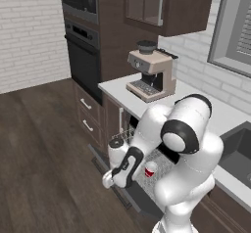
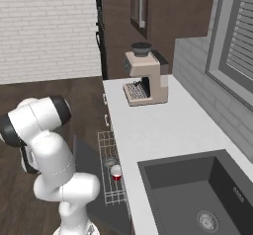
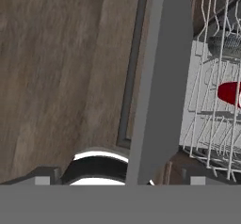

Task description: Pick up the cup and bowl from the counter, place them in the dishwasher, and close the dishwasher door.

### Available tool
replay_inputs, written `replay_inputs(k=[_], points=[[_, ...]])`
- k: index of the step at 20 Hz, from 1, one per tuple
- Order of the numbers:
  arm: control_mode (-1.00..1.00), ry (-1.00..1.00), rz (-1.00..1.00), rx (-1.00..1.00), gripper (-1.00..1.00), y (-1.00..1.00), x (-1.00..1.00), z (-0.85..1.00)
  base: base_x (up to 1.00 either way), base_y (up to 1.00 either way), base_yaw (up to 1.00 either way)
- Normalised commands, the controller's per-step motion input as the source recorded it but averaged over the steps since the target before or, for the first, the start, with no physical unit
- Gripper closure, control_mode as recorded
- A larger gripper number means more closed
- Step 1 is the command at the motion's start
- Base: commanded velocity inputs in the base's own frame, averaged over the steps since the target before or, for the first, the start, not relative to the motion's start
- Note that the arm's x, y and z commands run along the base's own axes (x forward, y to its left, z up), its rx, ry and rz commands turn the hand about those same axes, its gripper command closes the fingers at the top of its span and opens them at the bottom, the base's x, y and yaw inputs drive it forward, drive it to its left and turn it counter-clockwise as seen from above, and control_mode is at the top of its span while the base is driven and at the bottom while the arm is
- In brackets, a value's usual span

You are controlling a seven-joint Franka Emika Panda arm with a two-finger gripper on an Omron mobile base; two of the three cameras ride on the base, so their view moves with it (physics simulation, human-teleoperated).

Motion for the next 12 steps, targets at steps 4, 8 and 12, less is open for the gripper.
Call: replay_inputs(k=[4, 8, 12], points=[[-1.0, 0.0, -0.05, -0.09, -1.0, 0.49, 0.11, -0.49, 0.0, 0.0, 0.0], [-1.0, 0.0, -0.06, -0.15, -1.0, 0.46, 0.2, -0.64, 0.0, 0.0, 0.0], [-1.0, -0.01, -0.05, -0.16, -1.0, 0.27, 0.12, -0.77, 0.0, 0.0, 0.0]])
